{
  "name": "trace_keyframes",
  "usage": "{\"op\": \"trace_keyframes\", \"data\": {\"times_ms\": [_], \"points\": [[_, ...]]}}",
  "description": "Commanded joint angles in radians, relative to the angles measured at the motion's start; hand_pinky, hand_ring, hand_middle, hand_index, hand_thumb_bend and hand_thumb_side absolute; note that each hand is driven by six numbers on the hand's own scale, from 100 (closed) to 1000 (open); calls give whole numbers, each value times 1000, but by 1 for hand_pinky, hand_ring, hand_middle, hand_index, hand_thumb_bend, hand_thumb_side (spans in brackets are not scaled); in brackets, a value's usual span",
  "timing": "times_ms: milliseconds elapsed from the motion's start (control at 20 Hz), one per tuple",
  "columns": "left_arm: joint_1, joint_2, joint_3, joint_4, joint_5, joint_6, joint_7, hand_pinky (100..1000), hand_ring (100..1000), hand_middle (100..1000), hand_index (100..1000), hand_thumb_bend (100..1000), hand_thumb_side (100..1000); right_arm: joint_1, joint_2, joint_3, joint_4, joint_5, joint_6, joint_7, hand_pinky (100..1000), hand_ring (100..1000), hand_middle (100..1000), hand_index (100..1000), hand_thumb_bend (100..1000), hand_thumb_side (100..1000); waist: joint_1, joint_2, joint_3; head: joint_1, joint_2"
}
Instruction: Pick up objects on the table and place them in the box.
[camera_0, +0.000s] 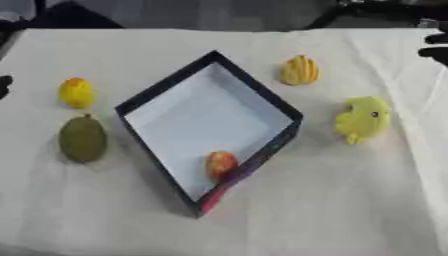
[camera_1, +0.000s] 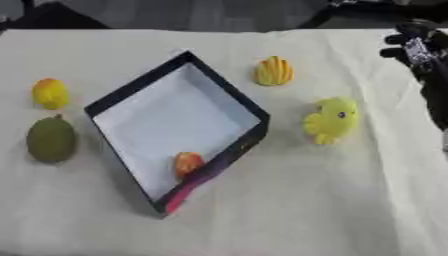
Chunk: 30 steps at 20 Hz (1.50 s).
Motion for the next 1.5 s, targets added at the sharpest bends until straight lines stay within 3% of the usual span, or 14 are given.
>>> {"op": "trace_keyframes", "data": {"times_ms": [50, 650, 1200, 1450, 1500], "points": [[-7, 28, 6, -15, 0, -1, -1, 878, 726, 739, 837, 140, 912, -7, -61, -2, -10, 11, -5, 14, 975, 767, 735, 834, 100, 582, -11, 3, 2, -3, -2], [15, 31, 10, -13, -5, -1, 3, 878, 727, 741, 837, 140, 914, -45, -220, 59, 18, 63, -25, 104, 970, 794, 761, 854, 100, 509, -15, -11, -3, -12, -2], [22, 42, 3, -11, -16, 3, -5, 877, 727, 742, 837, 138, 920, -66, -559, 175, 55, 163, -81, 244, 934, 821, 777, 858, 100, 286, -32, -1, 22, -30, -2], [21, 48, -1, -10, -18, 4, -9, 878, 727, 742, 836, 138, 922, -65, -672, 209, 36, 255, -155, 374, 912, 823, 773, 856, 100, 331, -40, -1, 31, -38, -2], [21, 49, -1, -10, -18, 4, -10, 878, 727, 743, 836, 138, 922, -69, -684, 215, 35, 279, -169, 409, 907, 828, 778, 859, 100, 398, -41, -1, 32, -39, -2]]}}
